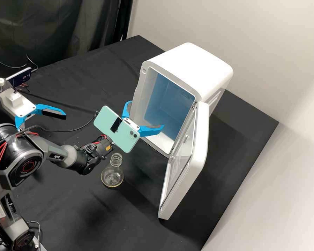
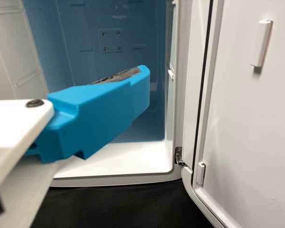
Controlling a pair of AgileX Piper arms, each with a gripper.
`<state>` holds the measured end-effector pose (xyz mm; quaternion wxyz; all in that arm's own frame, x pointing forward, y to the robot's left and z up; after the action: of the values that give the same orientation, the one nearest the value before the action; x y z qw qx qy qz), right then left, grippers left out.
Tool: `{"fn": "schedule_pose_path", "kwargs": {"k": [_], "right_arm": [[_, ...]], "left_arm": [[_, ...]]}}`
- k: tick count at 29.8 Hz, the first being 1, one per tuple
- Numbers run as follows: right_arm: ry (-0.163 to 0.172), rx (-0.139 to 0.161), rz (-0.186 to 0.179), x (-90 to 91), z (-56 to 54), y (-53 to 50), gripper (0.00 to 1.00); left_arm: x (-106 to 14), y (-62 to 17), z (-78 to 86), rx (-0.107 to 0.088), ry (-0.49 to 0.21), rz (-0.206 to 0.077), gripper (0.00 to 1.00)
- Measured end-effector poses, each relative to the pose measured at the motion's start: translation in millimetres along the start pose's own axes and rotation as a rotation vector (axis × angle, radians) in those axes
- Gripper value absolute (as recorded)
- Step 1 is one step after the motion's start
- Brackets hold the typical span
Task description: Place the flask in the incubator
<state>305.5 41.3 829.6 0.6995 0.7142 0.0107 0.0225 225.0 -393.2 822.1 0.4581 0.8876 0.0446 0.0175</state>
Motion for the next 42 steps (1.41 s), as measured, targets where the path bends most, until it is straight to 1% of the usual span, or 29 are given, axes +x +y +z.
{"fn": "schedule_pose_path", "kwargs": {"k": [1,4,5,8,9,12,13,14,16,18,19,21,22,25,26,28,30,31,33,35,37,40,42], "right_arm": [[0.000,0.000,0.000,0.0,0.0,0.0,1.00],[0.000,0.000,0.000,0.0,0.0,0.0,1.00],[0.000,0.000,0.000,0.0,0.0,0.0,1.00],[0.000,0.000,0.000,0.0,0.0,0.0,1.00],[0.000,0.000,0.000,0.0,0.0,0.0,1.00],[0.000,0.000,0.000,0.0,0.0,0.0,1.00],[0.000,0.000,0.000,0.0,0.0,0.0,1.00],[0.000,0.000,0.000,0.0,0.0,0.0,1.00],[0.000,0.000,0.000,0.0,0.0,0.0,1.00],[0.000,0.000,0.000,0.0,0.0,0.0,1.00],[0.000,0.000,0.000,0.0,0.0,0.0,1.00],[0.000,0.000,0.000,0.0,0.0,0.0,1.00],[0.000,0.000,0.000,0.0,0.0,0.0,1.00],[0.000,0.000,0.000,0.0,0.0,0.0,1.00],[0.000,0.000,0.000,0.0,0.0,0.0,1.00],[0.000,0.000,0.000,0.0,0.0,0.0,1.00],[0.000,0.000,0.000,0.0,0.0,0.0,1.00],[0.000,0.000,0.000,0.0,0.0,0.0,1.00],[0.000,0.000,0.000,0.0,0.0,0.0,1.00],[0.000,0.000,0.000,0.0,0.0,0.0,1.00],[0.000,0.000,0.000,0.0,0.0,0.0,1.00],[0.000,0.000,0.000,0.0,0.0,0.0,1.00],[0.000,0.000,0.000,0.0,0.0,0.0,1.00]], "left_arm": [[-1.8,-1.0,-1.6,-0.002,0.004,-0.004,1.00],[-9.4,-6.6,-6.5,0.001,0.017,-0.033,1.00],[-13.6,-9.7,-8.5,0.003,0.019,-0.050,1.00],[-22.2,-15.4,-12.5,0.017,0.004,-0.087,1.00],[-24.8,-16.2,-16.1,0.021,0.011,-0.094,1.00],[-34.7,-19.8,-26.7,0.004,0.030,-0.122,1.00],[-39.7,-20.8,-31.0,0.000,0.038,-0.131,1.00],[-43.7,-20.6,-35.4,-0.006,0.055,-0.132,1.00],[-51.0,-18.8,-43.3,-0.016,0.085,-0.127,1.00],[-57.9,-17.0,-49.8,-0.012,0.103,-0.125,1.00],[-61.0,-16.5,-52.8,-0.016,0.114,-0.124,1.00],[-69.0,-15.4,-59.7,-0.027,0.145,-0.123,1.00],[-71.7,-14.3,-62.5,-0.033,0.157,-0.119,1.00],[-79.7,-10.4,-69.6,-0.043,0.198,-0.102,1.00],[-80.9,-9.6,-70.5,-0.049,0.204,-0.098,1.00],[-83.0,-8.1,-71.3,-0.049,0.210,-0.092,1.00],[-84.3,-6.9,-71.2,-0.055,0.208,-0.089,1.00],[-84.9,-5.9,-70.8,-0.049,0.207,-0.086,1.00],[-86.2,-3.7,-70.3,-0.049,0.207,-0.077,1.00],[-87.0,-1.8,-70.1,-0.056,0.211,-0.066,1.00],[-87.9,-0.3,-70.2,-0.069,0.217,-0.057,1.00],[-88.6,2.6,-69.0,-0.071,0.217,-0.043,1.00],[-89.0,4.1,-68.3,-0.078,0.217,-0.034,1.00]]}}
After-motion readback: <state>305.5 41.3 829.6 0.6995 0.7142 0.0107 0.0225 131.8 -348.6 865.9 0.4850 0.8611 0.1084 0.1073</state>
